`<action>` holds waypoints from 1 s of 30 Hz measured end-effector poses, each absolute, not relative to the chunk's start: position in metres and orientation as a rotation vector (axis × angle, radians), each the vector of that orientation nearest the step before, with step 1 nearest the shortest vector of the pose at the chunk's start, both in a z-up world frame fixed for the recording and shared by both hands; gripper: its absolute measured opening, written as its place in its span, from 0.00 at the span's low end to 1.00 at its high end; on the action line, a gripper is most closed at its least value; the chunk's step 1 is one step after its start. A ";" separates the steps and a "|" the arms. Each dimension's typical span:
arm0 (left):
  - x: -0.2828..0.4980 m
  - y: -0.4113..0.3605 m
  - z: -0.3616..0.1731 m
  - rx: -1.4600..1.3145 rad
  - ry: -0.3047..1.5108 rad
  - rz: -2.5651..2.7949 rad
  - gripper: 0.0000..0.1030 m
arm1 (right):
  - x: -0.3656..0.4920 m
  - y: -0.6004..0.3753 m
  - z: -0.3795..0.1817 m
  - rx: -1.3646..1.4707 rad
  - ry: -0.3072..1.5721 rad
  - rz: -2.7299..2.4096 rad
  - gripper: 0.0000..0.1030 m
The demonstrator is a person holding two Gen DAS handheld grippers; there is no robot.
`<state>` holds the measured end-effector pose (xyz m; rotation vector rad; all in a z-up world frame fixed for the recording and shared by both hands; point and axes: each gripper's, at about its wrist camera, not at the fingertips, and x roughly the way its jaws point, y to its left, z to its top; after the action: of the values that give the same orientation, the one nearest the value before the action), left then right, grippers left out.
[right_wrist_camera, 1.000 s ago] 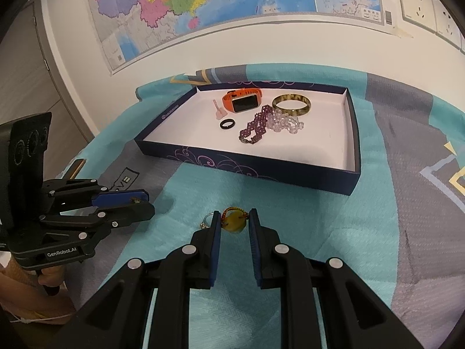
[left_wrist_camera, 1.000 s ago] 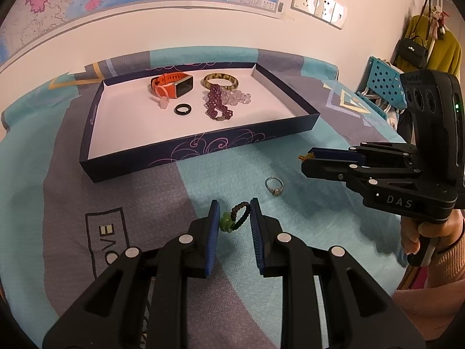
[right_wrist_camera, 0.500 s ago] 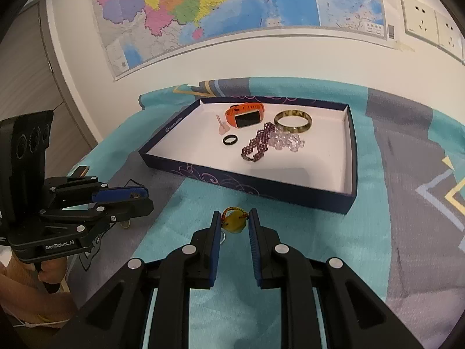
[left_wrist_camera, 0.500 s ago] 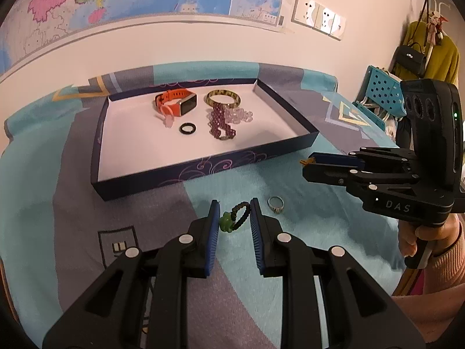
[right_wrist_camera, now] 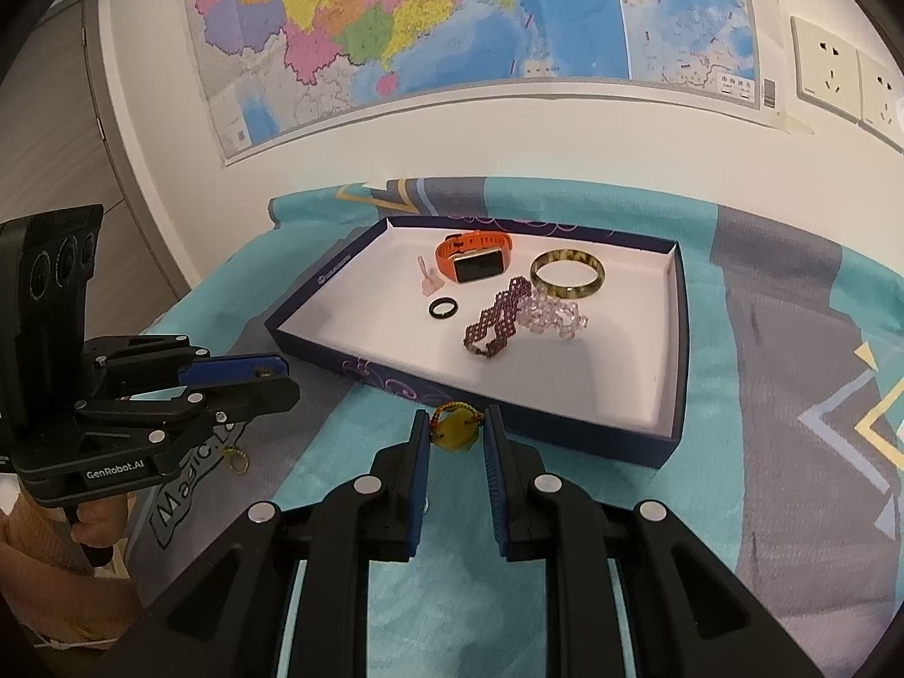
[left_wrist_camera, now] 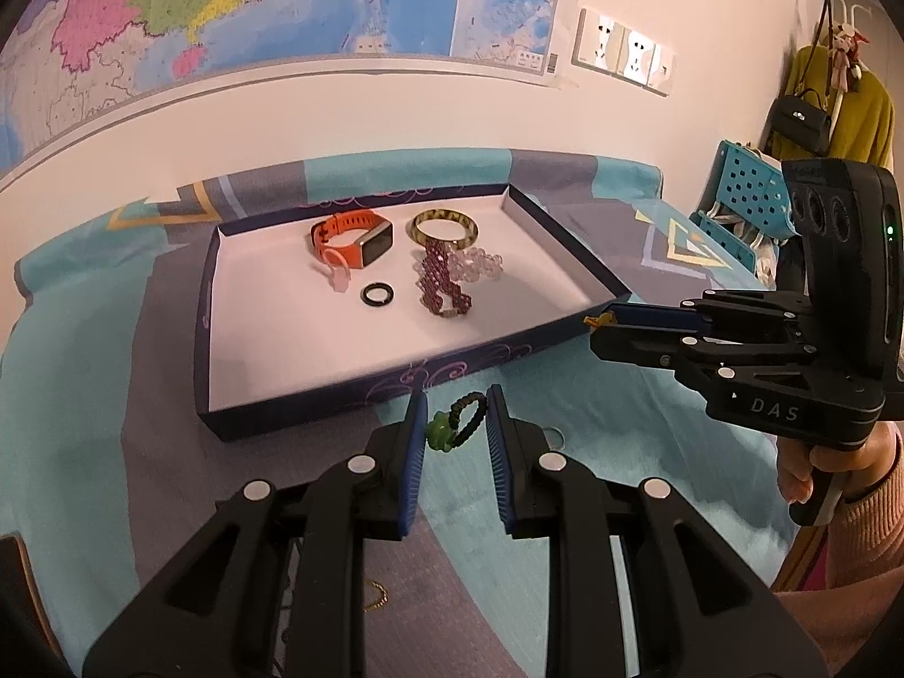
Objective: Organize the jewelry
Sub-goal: 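Carry the green ring and amber ring into the box and release both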
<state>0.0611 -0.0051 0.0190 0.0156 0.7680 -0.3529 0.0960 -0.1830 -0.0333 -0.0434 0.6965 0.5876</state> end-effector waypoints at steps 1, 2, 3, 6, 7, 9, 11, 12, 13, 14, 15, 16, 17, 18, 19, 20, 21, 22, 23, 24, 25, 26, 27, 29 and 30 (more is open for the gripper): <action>0.063 -0.005 0.020 0.015 0.766 -0.352 0.21 | 0.097 -0.183 -0.032 -0.044 0.695 0.588 0.17; 0.065 -0.004 0.021 0.016 0.764 -0.349 0.21 | 0.099 -0.182 -0.032 -0.043 0.694 0.589 0.17; 0.066 -0.004 0.021 0.018 0.762 -0.347 0.21 | 0.100 -0.182 -0.030 -0.042 0.692 0.590 0.17; 0.072 -0.004 0.024 0.023 0.755 -0.344 0.21 | 0.105 -0.181 -0.028 -0.043 0.687 0.591 0.17; 0.074 -0.004 0.025 0.025 0.752 -0.341 0.21 | 0.108 -0.181 -0.028 -0.044 0.687 0.589 0.17; 0.078 -0.004 0.027 0.028 0.747 -0.339 0.21 | 0.112 -0.180 -0.027 -0.046 0.685 0.586 0.17; 0.082 -0.003 0.029 0.030 0.742 -0.333 0.21 | 0.117 -0.179 -0.027 -0.047 0.686 0.584 0.17; 0.084 -0.003 0.030 0.029 0.742 -0.333 0.21 | 0.118 -0.178 -0.027 -0.048 0.686 0.583 0.17; 0.087 -0.003 0.030 0.029 0.742 -0.332 0.21 | 0.121 -0.177 -0.027 -0.052 0.686 0.582 0.17; 0.089 -0.003 0.030 0.028 0.743 -0.330 0.21 | 0.123 -0.177 -0.027 -0.051 0.687 0.583 0.17; 0.091 -0.002 0.030 0.028 0.743 -0.326 0.21 | 0.126 -0.176 -0.027 -0.049 0.688 0.585 0.17; 0.094 -0.002 0.030 0.027 0.744 -0.324 0.21 | 0.128 -0.176 -0.026 -0.049 0.688 0.585 0.17; 0.096 -0.001 0.030 0.026 0.746 -0.322 0.21 | 0.130 -0.175 -0.026 -0.050 0.688 0.582 0.17; 0.099 -0.001 0.030 0.024 0.748 -0.320 0.21 | 0.133 -0.174 -0.026 -0.050 0.689 0.582 0.17; 0.102 0.000 0.029 0.025 0.750 -0.317 0.21 | 0.136 -0.173 -0.026 -0.049 0.689 0.580 0.17; 0.105 0.000 0.028 0.026 0.754 -0.316 0.21 | 0.138 -0.173 -0.027 -0.049 0.689 0.577 0.17; 0.108 0.001 0.028 0.027 0.758 -0.312 0.21 | 0.140 -0.172 -0.027 -0.049 0.692 0.575 0.17; 0.110 0.001 0.027 0.031 0.761 -0.306 0.21 | 0.144 -0.171 -0.028 -0.048 0.696 0.575 0.17; 0.113 0.001 0.026 0.034 0.764 -0.304 0.21 | 0.146 -0.170 -0.028 -0.047 0.699 0.575 0.17; 0.116 0.001 0.024 0.036 0.768 -0.301 0.21 | 0.148 -0.169 -0.029 -0.049 0.701 0.575 0.17; 0.119 0.001 0.023 0.036 0.772 -0.299 0.21 | 0.151 -0.167 -0.030 -0.054 0.705 0.575 0.17; 0.121 0.001 0.022 0.036 0.775 -0.299 0.21 | 0.153 -0.166 -0.030 -0.056 0.707 0.574 0.17; 0.124 0.000 0.021 0.038 0.779 -0.297 0.21 | 0.155 -0.165 -0.031 -0.056 0.710 0.574 0.17; 0.129 0.000 0.019 0.043 0.786 -0.294 0.21 | 0.161 -0.163 -0.034 -0.056 0.722 0.573 0.17; 0.133 -0.001 0.017 0.045 0.791 -0.290 0.21 | 0.164 -0.162 -0.035 -0.055 0.726 0.572 0.17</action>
<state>0.1327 -0.0010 0.0171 0.0454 0.7910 -0.2901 0.1635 -0.1622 -0.0348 -0.0554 0.7256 0.5715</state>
